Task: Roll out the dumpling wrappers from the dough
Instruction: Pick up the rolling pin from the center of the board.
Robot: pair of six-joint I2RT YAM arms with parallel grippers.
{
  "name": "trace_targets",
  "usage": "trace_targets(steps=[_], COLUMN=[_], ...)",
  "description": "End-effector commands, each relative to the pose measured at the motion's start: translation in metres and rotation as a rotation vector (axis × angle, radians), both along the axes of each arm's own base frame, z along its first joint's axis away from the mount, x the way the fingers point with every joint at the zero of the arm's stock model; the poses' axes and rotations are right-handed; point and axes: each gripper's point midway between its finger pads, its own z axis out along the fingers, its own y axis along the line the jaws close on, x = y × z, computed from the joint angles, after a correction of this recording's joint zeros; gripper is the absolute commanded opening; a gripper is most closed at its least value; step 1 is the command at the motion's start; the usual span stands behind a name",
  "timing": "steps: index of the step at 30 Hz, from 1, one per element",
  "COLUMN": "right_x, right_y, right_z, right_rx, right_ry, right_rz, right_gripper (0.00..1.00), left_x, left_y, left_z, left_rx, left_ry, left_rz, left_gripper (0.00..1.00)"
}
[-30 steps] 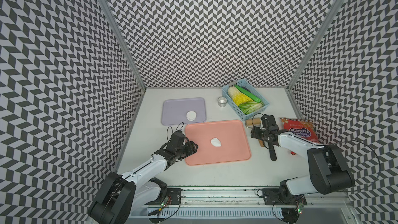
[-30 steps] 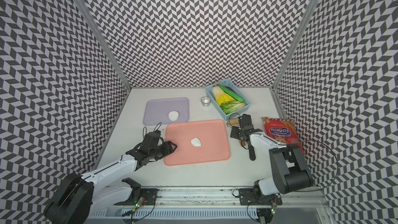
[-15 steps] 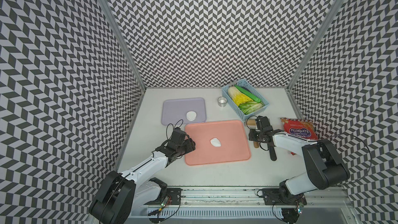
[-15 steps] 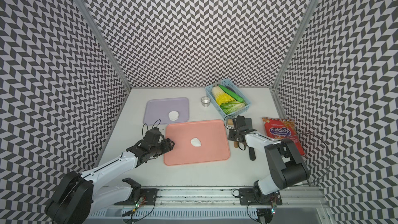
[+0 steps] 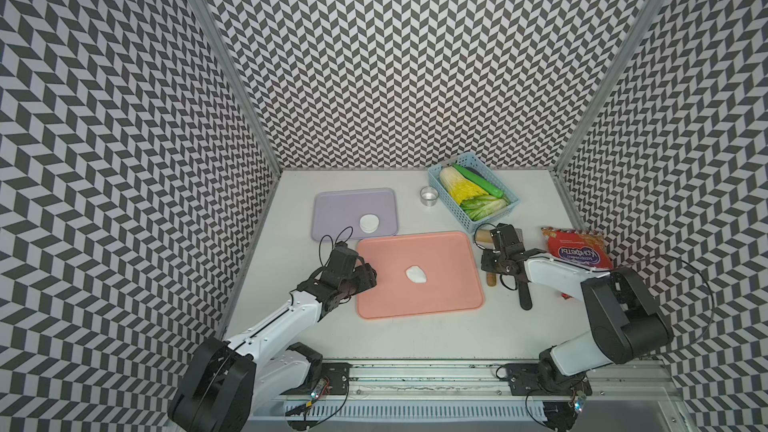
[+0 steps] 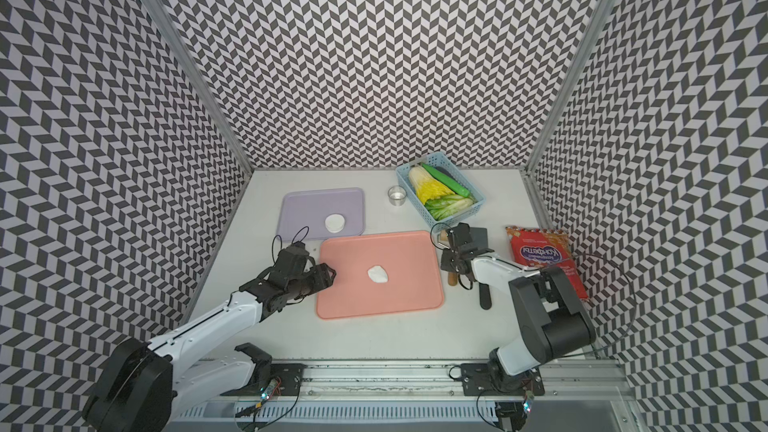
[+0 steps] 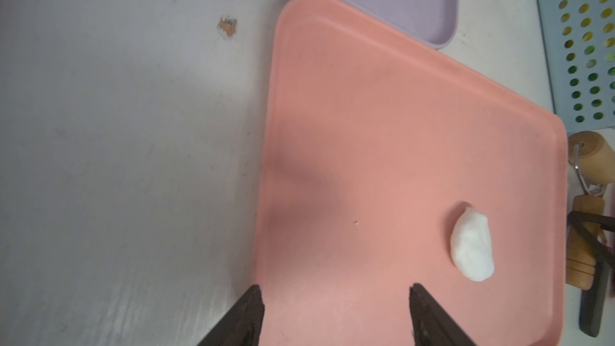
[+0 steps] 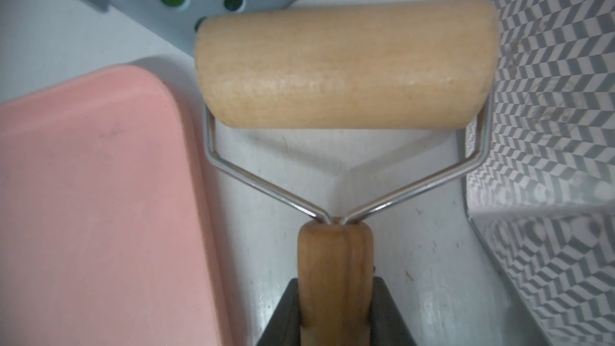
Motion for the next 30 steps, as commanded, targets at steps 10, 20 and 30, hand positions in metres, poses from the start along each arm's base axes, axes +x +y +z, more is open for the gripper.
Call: trace_targets(steps=[10,20,30], right_x=[-0.025,-0.060,-0.093], right_y=[0.044,0.127,0.191], right_z=[0.121,0.182,0.201], right_rx=[0.241,0.335,0.370], right_ry=[-0.312,-0.447,-0.478], right_rz=[0.193,0.482,0.591], right_gripper=[0.00,0.00,0.00], left_x=[0.013,-0.001,-0.019], left_y=[-0.058,-0.128,-0.180], left_z=[0.102,0.172,0.167], left_rx=[-0.233,-0.418,-0.435], left_ry=[-0.240,-0.405,-0.403], left_rz=[-0.229,-0.420,-0.499], left_gripper=[0.71,0.83,0.76])
